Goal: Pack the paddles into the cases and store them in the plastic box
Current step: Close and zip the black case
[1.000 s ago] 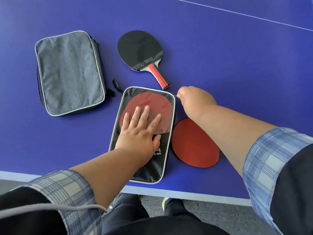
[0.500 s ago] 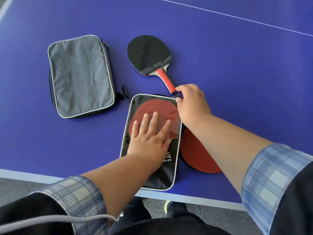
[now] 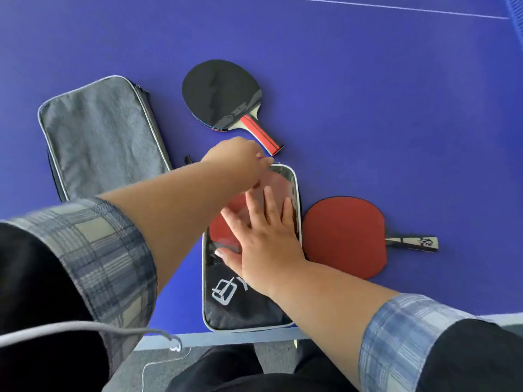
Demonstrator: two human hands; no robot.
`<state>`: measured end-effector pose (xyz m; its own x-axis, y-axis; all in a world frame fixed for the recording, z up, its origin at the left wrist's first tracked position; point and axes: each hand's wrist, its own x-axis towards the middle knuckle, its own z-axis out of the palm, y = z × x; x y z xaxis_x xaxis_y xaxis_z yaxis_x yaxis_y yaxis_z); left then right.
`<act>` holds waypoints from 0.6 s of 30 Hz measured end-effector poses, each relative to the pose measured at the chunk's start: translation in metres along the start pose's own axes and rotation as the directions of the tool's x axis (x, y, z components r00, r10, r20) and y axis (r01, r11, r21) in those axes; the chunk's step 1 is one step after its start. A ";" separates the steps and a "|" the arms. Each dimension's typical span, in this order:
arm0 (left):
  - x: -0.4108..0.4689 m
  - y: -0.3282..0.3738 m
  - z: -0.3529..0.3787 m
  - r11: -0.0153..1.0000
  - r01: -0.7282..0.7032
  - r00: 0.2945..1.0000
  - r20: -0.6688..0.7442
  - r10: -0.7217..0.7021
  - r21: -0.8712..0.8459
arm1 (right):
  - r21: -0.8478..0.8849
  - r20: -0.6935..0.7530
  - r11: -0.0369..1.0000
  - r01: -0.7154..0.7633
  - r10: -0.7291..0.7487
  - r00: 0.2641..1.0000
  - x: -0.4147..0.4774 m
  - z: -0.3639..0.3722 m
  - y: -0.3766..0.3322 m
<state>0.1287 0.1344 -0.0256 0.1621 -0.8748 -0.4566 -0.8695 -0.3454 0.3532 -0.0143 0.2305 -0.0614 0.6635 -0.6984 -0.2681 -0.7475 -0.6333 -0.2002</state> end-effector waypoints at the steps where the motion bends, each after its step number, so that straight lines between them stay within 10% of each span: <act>1: 0.009 0.007 0.001 0.996 -0.043 0.998 0.050 0.039 0.075 | -0.003 0.006 1.000 -0.006 0.006 1.000 0.000 0.000 0.000; 11: 0.045 0.046 -0.008 0.719 -0.398 0.886 0.442 0.140 0.570 | 0.000 0.042 1.000 -0.018 0.018 0.999 -0.001 -0.003 0.001; 18: 0.064 0.014 -0.026 0.741 -0.594 0.744 0.565 0.358 0.314 | -0.002 0.067 1.000 -0.018 0.019 0.998 0.000 0.000 0.002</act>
<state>0.1389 0.0641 -0.0286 -0.4539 -0.5824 -0.6744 -0.8866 0.3706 0.2767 -0.0158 0.2296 -0.0613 0.6461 -0.6861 -0.3344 -0.7596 -0.6209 -0.1936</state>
